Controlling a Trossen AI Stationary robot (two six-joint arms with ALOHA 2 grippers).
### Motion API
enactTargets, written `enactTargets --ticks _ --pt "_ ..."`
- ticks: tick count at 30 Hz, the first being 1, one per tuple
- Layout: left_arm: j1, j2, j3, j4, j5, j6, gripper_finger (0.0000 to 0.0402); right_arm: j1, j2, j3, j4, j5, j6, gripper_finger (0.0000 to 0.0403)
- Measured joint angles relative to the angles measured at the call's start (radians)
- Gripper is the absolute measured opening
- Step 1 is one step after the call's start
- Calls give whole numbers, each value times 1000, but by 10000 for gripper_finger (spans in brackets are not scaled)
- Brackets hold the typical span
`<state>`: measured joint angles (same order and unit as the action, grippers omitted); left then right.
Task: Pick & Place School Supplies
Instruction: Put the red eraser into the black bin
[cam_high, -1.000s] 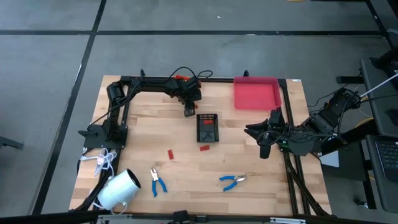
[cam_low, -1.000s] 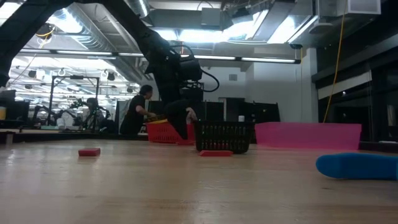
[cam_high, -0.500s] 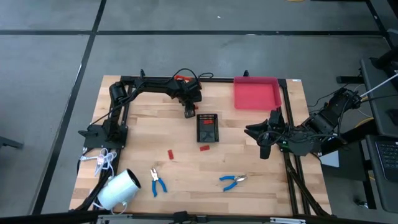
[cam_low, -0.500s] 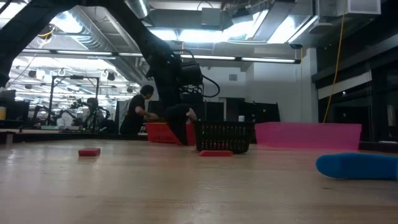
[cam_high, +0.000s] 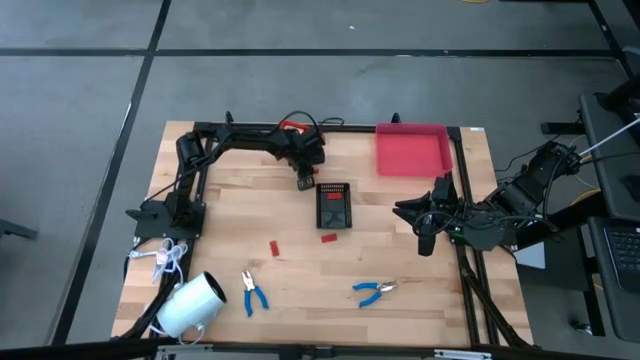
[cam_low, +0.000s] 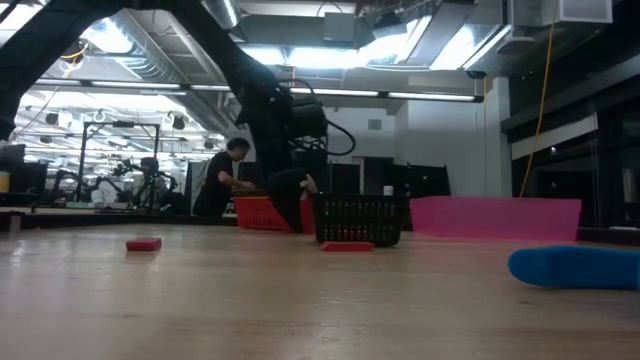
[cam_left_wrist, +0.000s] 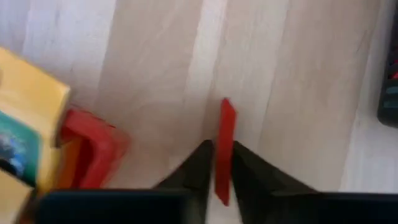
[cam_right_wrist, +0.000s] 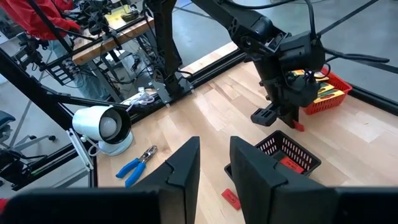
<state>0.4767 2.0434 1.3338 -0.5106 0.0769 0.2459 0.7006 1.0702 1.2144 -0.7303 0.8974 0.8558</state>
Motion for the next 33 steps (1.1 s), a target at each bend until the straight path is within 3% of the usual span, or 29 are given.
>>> enactTargets --ticks 2,7,15,19,25,33 --pt "-8 0 0 -5 -7 -7 19 0 0 0 0 0 0 91" --pt "-38 -31 -6 -43 6 -25 17 7 0 0 0 0 -3 91" --pt "-120 -249 -2 -111 -39 -67 17 11 4 0 -2 4 -19 91" --pt "-181 -334 4 -61 87 -134 17 11 18 0 -1 8 -27 91" --pt "-251 -269 0 2 118 -193 17 20 42 -1 0 0 -30 91" --pt "-260 -168 0 44 127 -191 18 44 43 -1 24 1 -26 91"
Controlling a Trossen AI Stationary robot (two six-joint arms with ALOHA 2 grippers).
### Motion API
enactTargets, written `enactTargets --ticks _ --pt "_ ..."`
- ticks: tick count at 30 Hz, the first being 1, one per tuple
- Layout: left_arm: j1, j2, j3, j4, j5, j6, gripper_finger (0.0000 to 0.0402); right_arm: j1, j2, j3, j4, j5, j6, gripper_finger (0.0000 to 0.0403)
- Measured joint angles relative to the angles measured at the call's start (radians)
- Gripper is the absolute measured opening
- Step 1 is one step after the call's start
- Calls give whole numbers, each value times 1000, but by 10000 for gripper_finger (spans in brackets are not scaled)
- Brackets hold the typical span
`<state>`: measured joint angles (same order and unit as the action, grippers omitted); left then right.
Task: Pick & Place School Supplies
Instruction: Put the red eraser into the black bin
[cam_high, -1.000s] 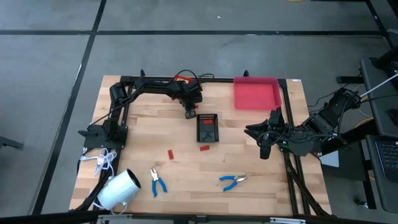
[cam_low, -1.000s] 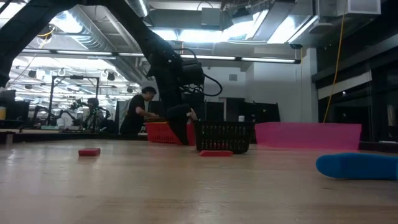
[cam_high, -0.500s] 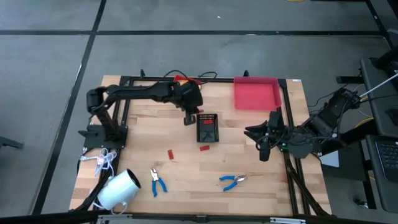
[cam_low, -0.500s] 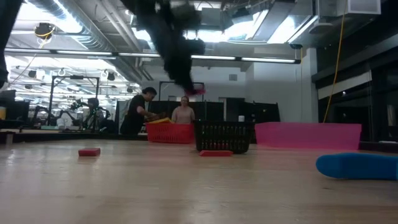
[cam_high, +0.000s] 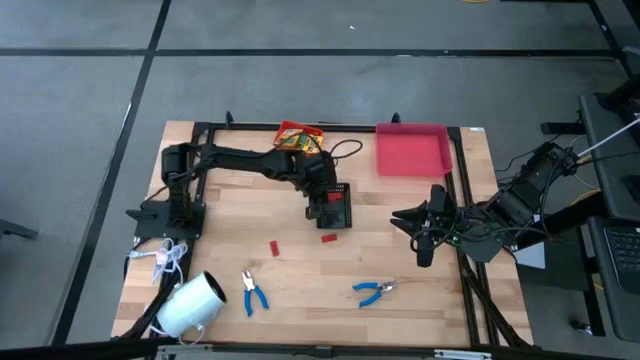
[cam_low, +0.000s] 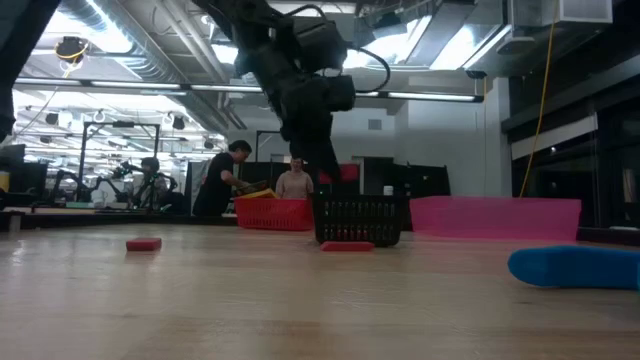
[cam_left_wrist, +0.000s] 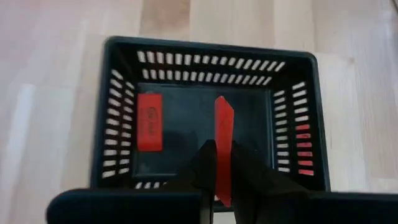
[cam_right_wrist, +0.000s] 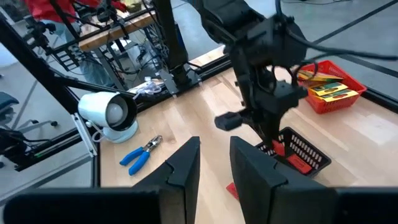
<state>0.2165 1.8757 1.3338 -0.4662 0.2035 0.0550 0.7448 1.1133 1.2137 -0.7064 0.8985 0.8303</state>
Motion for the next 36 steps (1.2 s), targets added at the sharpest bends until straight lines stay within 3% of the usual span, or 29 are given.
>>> enactTargets --ticks 7,15,18,22,25,27,33,36 --pt "2 15 2 109 3 -12 68 2 0 0 18 2 -1 91" --pt "7 12 2 80 0 -63 134 18 0 0 19 7 0 91" --pt "-1 -11 2 49 -6 -123 143 25 0 0 19 15 5 91" --pt "-27 -71 2 -145 -79 -244 139 36 0 0 19 30 8 91" --pt "-74 -125 2 -363 -193 -450 134 36 0 0 19 37 12 91" --pt "-124 -155 2 -480 -212 -645 132 36 0 0 19 37 20 91" --pt "-333 -211 2 -514 -212 -1309 132 36 0 0 23 37 23 91" --pt "-414 -211 2 -541 -267 -1567 132 36 0 0 27 29 23 91"
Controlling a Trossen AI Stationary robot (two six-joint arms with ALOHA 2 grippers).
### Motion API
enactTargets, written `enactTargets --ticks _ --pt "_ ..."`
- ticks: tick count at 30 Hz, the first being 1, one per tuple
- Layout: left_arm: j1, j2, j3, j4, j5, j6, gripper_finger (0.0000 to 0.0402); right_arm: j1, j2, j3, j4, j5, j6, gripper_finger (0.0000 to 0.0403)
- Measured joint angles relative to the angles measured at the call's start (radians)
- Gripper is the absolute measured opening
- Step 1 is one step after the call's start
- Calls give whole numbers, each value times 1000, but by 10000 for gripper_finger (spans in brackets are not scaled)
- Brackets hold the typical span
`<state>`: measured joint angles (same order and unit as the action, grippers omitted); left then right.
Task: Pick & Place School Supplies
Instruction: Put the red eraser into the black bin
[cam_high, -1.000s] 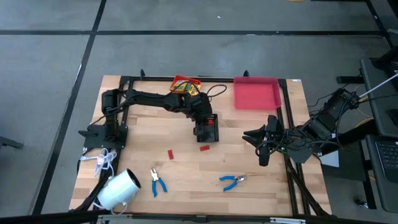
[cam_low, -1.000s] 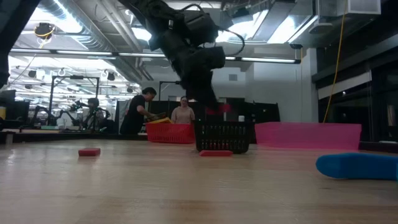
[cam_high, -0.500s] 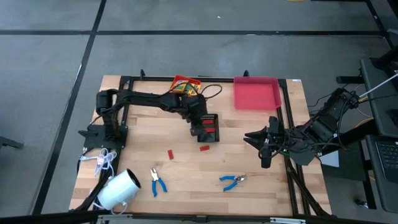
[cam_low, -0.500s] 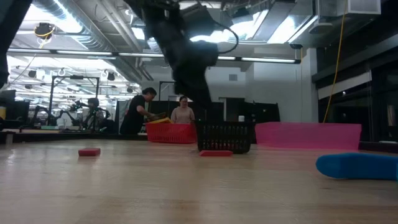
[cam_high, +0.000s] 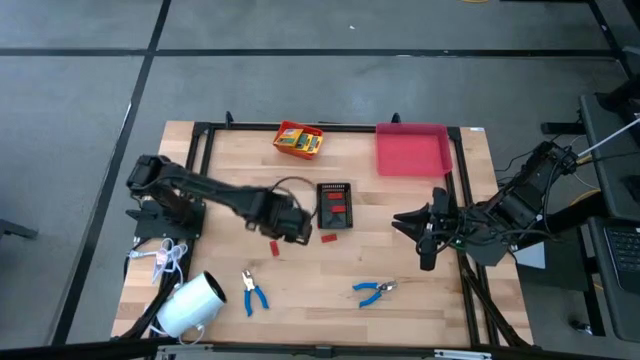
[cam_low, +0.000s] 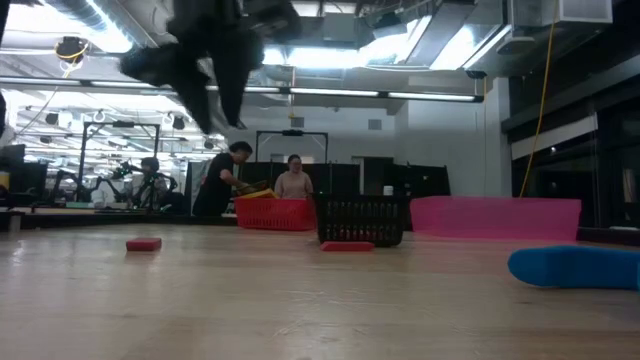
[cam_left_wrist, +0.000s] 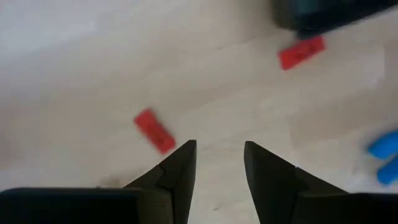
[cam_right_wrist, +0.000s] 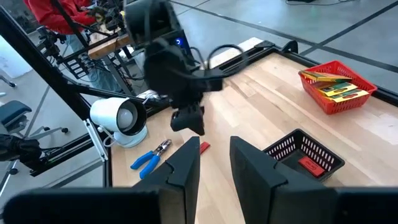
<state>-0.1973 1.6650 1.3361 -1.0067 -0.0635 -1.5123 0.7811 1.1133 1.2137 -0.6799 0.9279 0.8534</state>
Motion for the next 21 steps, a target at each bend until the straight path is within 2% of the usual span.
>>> enactTargets --ticks 4,7,13,21 --pt "-87 1 -39 -6 -15 -260 132 0 0 0 10 -4 -2 91" --pt "-128 1 -104 38 -22 -386 132 0 0 0 15 -4 -19 91" --pt "-137 2 -256 346 -68 -435 147 0 0 0 53 -6 -55 91" --pt "-133 2 -331 354 -79 -441 187 0 0 0 57 -30 -42 91"
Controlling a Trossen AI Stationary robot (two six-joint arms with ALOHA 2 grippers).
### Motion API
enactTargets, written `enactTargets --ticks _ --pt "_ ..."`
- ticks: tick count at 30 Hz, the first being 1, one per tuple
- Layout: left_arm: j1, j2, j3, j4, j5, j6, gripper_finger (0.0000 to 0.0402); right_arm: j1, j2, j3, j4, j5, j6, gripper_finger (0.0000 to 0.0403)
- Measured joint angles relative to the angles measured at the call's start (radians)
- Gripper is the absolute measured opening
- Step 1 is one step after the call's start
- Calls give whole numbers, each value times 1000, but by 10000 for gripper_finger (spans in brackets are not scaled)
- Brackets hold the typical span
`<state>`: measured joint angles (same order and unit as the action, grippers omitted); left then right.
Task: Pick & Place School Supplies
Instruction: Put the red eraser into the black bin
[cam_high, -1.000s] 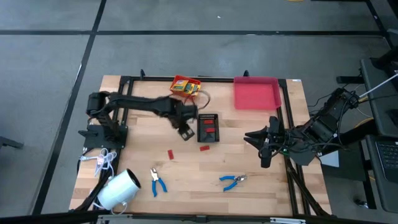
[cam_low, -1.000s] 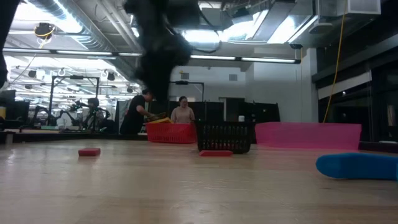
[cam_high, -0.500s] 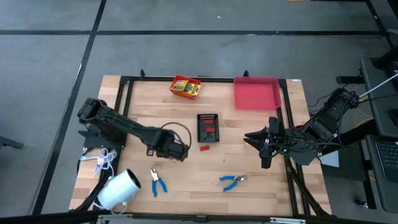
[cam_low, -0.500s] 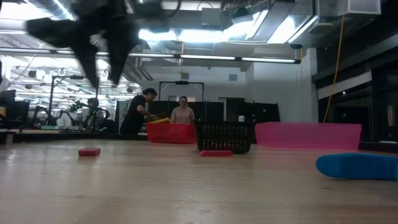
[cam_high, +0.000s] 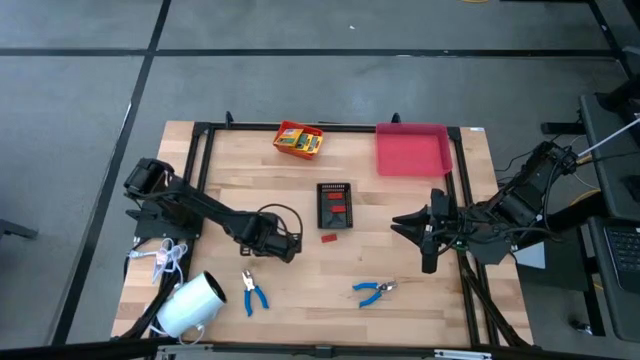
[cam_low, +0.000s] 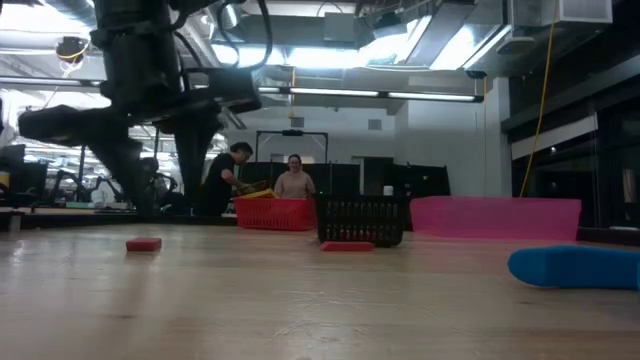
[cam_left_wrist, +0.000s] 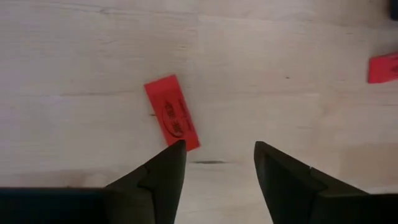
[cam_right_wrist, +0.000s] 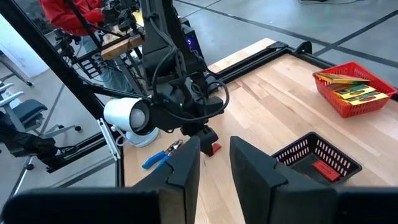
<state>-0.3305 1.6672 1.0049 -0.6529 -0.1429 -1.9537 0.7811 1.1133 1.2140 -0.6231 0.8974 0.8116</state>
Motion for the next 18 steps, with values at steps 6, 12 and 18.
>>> enactTargets --ticks 6,12,18 --pt "0 0 -16 5 2 -7 198 0 0 0 0 11 3 91" --pt "0 0 -16 3 2 1 195 0 0 0 0 30 13 91" --pt "1 0 -16 -1 2 14 197 0 0 0 0 38 18 91"
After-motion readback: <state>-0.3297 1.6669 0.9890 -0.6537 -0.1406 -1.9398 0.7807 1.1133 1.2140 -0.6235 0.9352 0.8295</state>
